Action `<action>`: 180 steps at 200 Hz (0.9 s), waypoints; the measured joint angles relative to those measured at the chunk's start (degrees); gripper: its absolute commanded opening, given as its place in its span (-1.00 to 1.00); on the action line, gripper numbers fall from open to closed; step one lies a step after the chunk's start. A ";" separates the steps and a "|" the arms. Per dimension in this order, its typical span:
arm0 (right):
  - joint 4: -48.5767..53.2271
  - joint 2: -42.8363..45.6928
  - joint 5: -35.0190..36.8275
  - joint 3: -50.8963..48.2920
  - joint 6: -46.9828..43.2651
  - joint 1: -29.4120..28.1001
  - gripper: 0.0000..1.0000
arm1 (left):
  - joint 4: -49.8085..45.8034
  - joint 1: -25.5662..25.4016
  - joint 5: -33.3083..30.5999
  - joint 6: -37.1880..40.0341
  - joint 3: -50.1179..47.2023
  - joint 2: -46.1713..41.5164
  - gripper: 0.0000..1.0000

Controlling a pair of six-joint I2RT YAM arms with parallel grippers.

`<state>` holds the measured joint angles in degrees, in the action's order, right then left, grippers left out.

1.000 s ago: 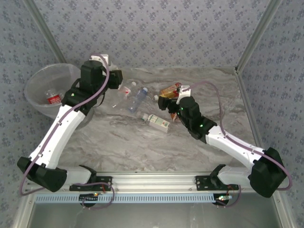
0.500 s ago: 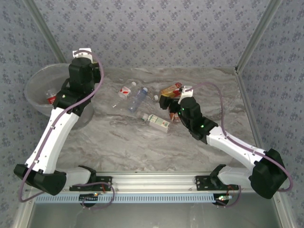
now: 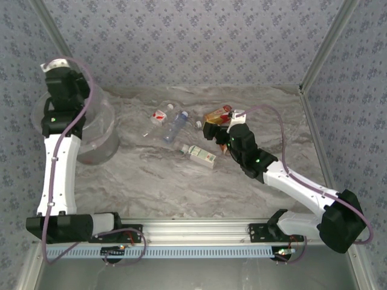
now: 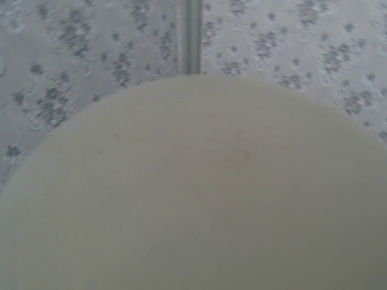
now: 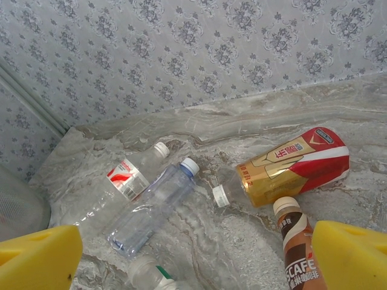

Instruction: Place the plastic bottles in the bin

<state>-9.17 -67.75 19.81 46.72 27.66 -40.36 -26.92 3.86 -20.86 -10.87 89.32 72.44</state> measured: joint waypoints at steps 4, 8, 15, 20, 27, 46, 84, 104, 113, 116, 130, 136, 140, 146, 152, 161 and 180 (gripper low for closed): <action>0.00 0.00 -0.02 0.00 0.00 0.00 0.99 | 0.07 1.01 0.79 -0.85 -0.15 0.11 -0.09; 0.00 0.00 -0.02 0.02 0.00 0.00 0.98 | 0.13 1.77 1.44 -1.55 -0.35 0.11 -0.09; 0.02 0.02 -0.02 0.00 0.00 0.00 0.99 | 0.13 3.06 2.89 -3.02 -0.96 0.11 -0.09; 0.02 0.04 -0.02 0.02 0.00 0.00 0.99 | 0.15 3.91 3.96 -3.98 -1.51 0.11 -0.09; 0.13 0.11 -0.02 0.02 0.02 0.00 0.99 | 0.15 5.05 5.35 -5.42 -2.38 0.13 -0.08; 0.52 0.35 -0.02 0.00 0.00 0.00 0.98 | 0.15 8.07 8.81 -9.11 -5.18 0.92 -0.05; 1.09 0.92 0.00 0.02 -0.02 0.00 0.99 | 0.15 12.72 15.32 -15.28 -10.36 2.84 0.00; 1.22 0.92 -0.02 0.00 0.00 0.00 0.99 | 0.09 13.29 17.53 -17.38 -12.13 3.19 0.08; 1.25 0.92 -0.02 0.02 0.00 0.00 0.98 | 0.11 13.29 18.21 -18.10 -12.57 3.34 0.12; 1.22 0.92 -0.02 0.02 0.00 0.00 0.98 | 0.09 13.29 18.45 -18.34 -12.68 3.48 0.13; 1.25 0.92 -0.02 0.02 0.00 0.00 0.98 | 0.02 13.29 19.17 -19.37 -12.76 4.22 0.17; 1.25 0.92 -0.02 0.02 0.00 0.00 0.99 | 0.00 13.29 19.47 -19.87 -12.76 4.59 0.19; 1.25 0.92 -0.02 0.02 0.00 0.00 0.99 | -0.02 13.29 19.69 -20.17 -12.76 4.81 0.20; 1.25 0.92 -0.02 0.02 0.00 0.00 0.99 | -0.09 13.31 20.04 -20.61 -12.79 5.25 0.22; 1.27 0.92 -0.02 0.02 0.00 0.00 0.99 | -0.11 13.40 20.39 -21.00 -12.81 5.62 0.26; 1.27 0.92 -0.02 0.02 0.00 0.00 0.98 | -0.13 13.40 20.90 -21.86 -12.90 6.14 0.35; 1.29 0.92 -0.02 0.02 0.00 0.00 0.99 | -0.37 13.40 21.73 -23.39 -12.94 7.52 0.63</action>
<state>-7.88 -66.83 19.79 46.74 27.66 -40.36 -27.29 17.26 0.86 -34.26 76.38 79.96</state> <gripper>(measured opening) 0.993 0.744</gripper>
